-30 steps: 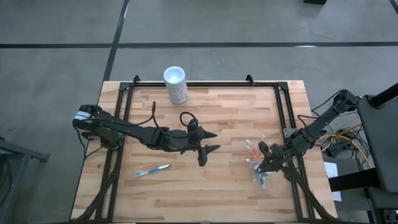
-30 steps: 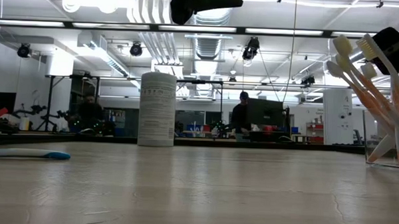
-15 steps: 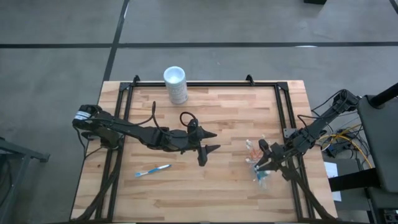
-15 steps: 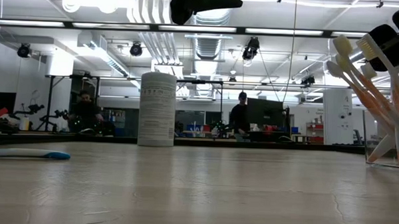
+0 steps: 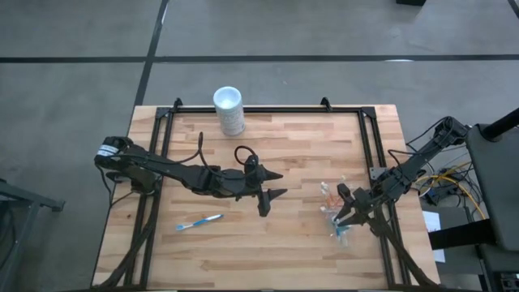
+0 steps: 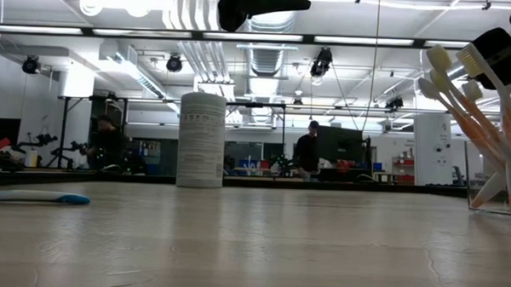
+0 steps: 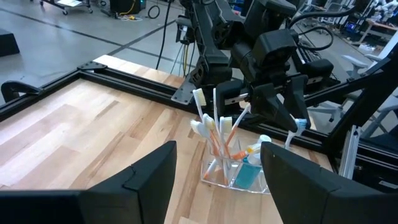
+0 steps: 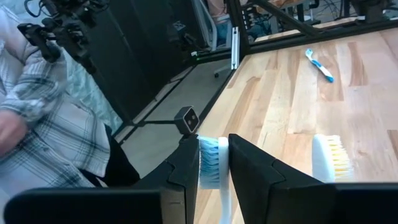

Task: Pick & Place toothbrushing station
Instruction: Put the blue toothbrush into the bottom section of the transparent organizer

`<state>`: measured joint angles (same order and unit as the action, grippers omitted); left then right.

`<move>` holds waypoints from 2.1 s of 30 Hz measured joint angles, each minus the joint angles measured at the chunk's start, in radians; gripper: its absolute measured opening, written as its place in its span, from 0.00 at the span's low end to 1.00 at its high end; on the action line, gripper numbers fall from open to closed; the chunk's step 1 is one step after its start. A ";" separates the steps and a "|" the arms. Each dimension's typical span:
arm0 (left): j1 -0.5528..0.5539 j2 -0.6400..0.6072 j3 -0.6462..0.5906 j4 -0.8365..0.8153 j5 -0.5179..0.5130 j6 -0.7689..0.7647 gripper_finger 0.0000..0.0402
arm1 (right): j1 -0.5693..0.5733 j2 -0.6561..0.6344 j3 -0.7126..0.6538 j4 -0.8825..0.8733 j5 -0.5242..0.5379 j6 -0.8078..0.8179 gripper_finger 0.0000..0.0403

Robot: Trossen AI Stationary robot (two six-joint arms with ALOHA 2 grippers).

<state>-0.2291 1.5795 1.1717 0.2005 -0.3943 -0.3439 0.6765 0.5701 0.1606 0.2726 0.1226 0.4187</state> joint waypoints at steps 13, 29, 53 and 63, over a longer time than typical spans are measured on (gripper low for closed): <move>0.000 0.000 0.000 0.000 0.000 0.000 0.59 | 0.000 0.000 0.000 0.000 0.000 -0.023 0.22; 0.000 0.000 0.000 0.000 0.001 0.000 0.59 | 0.000 0.000 0.000 0.001 0.036 -0.015 0.29; 0.000 0.000 0.000 0.000 0.001 0.000 0.59 | 0.000 -0.039 0.006 0.195 0.166 -0.112 0.31; 0.000 0.000 0.000 0.000 0.001 0.000 0.59 | -0.001 -0.072 0.118 0.234 0.431 -0.383 0.33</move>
<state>-0.2291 1.5795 1.1717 0.2007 -0.3935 -0.3443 0.6758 0.4976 0.2784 0.5065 0.5536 0.0357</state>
